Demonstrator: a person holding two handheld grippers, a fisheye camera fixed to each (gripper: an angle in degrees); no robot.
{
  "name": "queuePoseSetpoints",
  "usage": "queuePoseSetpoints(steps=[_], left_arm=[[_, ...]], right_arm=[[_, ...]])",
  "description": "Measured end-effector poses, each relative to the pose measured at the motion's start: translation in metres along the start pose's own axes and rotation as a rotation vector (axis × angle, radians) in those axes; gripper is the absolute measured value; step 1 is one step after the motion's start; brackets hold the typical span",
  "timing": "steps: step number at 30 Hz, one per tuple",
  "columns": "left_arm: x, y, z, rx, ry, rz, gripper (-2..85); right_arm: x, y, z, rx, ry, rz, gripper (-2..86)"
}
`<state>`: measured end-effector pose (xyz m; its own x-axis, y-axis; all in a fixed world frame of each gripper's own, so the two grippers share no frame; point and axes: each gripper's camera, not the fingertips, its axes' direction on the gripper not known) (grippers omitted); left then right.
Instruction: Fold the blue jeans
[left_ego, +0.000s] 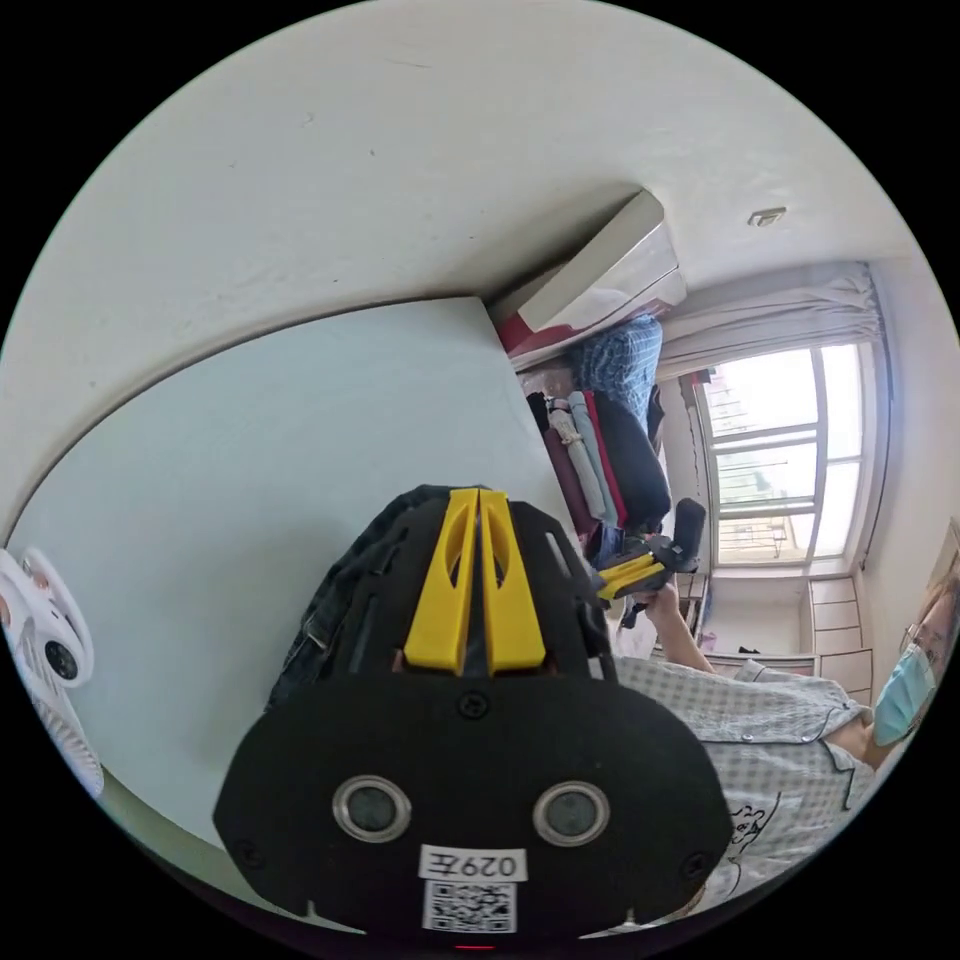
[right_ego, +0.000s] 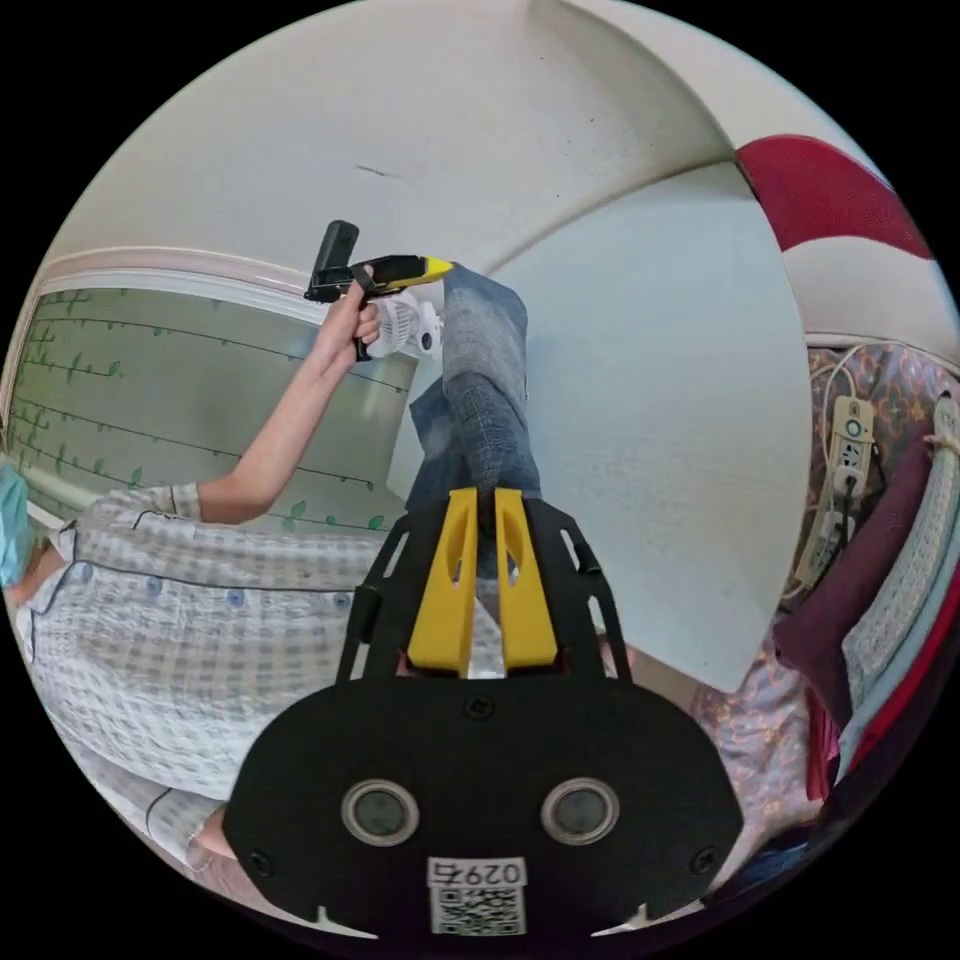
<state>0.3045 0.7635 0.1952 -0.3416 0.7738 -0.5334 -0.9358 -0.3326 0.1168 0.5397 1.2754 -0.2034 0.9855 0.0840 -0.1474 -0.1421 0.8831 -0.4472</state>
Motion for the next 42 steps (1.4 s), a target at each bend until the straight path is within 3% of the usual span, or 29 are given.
queuePoseSetpoints(steps=[4, 7, 10, 12, 14, 16, 21, 27, 32, 34, 35, 37, 39, 42], left_arm=[[0.003, -0.001, 0.018, -0.053, -0.064, 0.021, -1.0], [0.004, -0.005, 0.019, -0.055, -0.052, 0.027, -1.0], [0.001, -0.004, -0.010, 0.036, -0.234, -0.024, -1.0], [-0.005, -0.006, -0.030, 0.043, 0.049, 0.060, -1.0], [-0.003, -0.002, -0.032, 0.034, 0.204, 0.107, -1.0], [0.011, 0.007, -0.017, -0.037, 0.176, 0.136, -1.0], [0.064, 0.054, 0.116, -0.362, 0.112, 0.253, -1.0], [0.089, 0.089, 0.228, -0.441, -0.222, 0.314, -1.0], [0.070, 0.078, 0.240, -0.551, -0.099, 0.301, -1.0], [0.055, 0.079, 0.229, -0.519, -0.050, 0.249, -1.0], [0.049, 0.083, 0.210, -0.452, -0.062, 0.224, -1.0], [0.041, 0.098, 0.174, -0.351, -0.100, 0.203, -1.0], [0.028, 0.130, 0.124, -0.248, -0.050, 0.174, -1.0], [0.002, 0.182, 0.089, -0.189, 0.037, 0.092, -1.0]], right_arm=[[0.012, 0.009, 0.016, -0.101, 0.089, 0.047, 1.2], [0.024, 0.017, 0.014, -0.069, 0.076, 0.092, 1.1], [0.044, 0.030, 0.027, -0.170, 0.134, 0.183, 1.1], [0.061, 0.045, 0.025, -0.103, 0.068, 0.231, 1.2], [0.076, 0.052, 0.021, -0.040, -0.032, 0.264, 1.4], [0.091, 0.058, 0.014, 0.026, -0.082, 0.304, 1.9], [0.128, 0.079, 0.012, 0.245, -0.205, 0.416, 6.5], [0.138, 0.047, 0.080, 0.058, -0.040, 0.451, 2.7], [0.147, 0.062, 0.088, 0.095, 0.041, 0.513, 0.6], [0.158, 0.072, 0.096, 0.073, 0.054, 0.591, 0.1], [0.158, 0.076, 0.102, 0.014, 0.162, 0.626, -0.1], [0.147, 0.075, 0.104, 0.015, 0.217, 0.564, -0.3], [0.131, 0.066, 0.101, 0.140, 0.098, 0.431, -0.4], [0.132, 0.034, 0.114, 0.156, 0.004, 0.303, -0.4]])
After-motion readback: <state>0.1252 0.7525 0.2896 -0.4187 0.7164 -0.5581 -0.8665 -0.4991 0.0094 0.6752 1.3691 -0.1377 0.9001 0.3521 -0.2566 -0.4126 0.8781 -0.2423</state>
